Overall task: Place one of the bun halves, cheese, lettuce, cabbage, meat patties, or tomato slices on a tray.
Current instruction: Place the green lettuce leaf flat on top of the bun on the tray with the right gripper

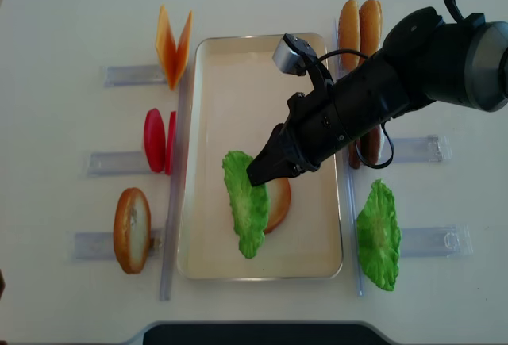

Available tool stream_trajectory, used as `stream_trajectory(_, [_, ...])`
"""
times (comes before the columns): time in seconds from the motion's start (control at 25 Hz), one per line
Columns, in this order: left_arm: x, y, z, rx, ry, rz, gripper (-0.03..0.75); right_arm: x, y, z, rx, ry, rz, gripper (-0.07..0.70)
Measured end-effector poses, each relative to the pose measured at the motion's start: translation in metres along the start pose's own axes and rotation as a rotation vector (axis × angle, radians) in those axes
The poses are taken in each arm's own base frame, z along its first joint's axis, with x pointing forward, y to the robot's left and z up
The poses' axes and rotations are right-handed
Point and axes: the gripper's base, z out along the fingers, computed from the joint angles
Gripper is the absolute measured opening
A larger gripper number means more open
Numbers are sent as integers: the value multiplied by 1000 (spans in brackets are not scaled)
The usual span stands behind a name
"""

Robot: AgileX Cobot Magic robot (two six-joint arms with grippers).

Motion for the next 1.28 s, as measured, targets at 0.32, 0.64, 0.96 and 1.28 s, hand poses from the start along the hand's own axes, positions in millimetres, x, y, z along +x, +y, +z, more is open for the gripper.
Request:
stream_trajectory(0.32, [0,0,0,-1,0,0,223,-1,1,0,-15,-14,0,60])
stream_trajectory(0.64, [0,0,0,-1,0,0,223,-3,-2,0,22,-34,-52,59])
stream_trajectory(0.96, [0,0,0,-1,0,0,223,-4,-7,0,76,-46,-93,59])
stream_trajectory(1.28, [0,0,0,-1,0,0,222,-2,-9,0,96,-19,-117,59])
